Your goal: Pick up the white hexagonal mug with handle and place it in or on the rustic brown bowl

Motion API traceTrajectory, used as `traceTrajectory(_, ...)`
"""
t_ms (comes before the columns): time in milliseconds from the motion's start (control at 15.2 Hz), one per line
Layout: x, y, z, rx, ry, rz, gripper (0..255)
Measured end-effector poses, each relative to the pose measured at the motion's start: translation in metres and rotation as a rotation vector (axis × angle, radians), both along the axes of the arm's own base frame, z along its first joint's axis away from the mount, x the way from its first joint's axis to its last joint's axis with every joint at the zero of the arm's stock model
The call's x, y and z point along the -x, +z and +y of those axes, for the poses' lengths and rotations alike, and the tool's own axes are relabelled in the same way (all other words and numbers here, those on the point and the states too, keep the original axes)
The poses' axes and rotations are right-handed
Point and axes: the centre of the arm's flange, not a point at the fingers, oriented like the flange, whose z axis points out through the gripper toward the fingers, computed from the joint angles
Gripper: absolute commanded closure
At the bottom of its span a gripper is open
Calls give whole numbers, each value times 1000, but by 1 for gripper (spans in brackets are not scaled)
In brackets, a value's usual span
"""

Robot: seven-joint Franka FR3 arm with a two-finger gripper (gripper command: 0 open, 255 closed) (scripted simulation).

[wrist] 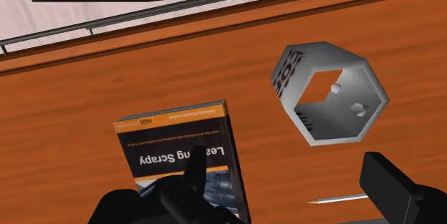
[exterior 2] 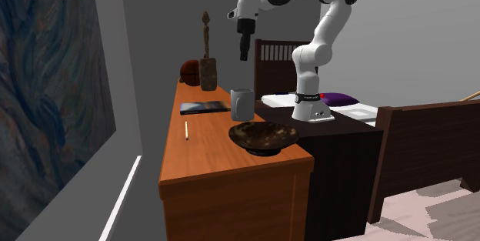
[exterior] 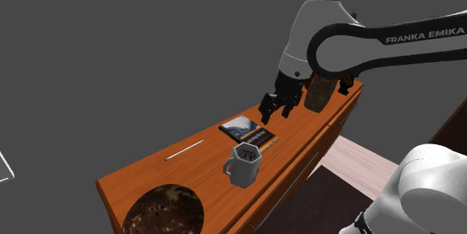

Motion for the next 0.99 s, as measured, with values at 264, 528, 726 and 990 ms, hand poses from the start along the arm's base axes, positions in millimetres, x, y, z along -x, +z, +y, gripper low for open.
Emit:
traceTrajectory(264,-8,-49,18,14,-12,21,0)
traceTrajectory(528,-18,-95,37,28,-23,41,0)
traceTrajectory(726,-21,-117,40,30,-26,46,0)
traceTrajectory(990,-22,-140,40,30,-27,46,0)
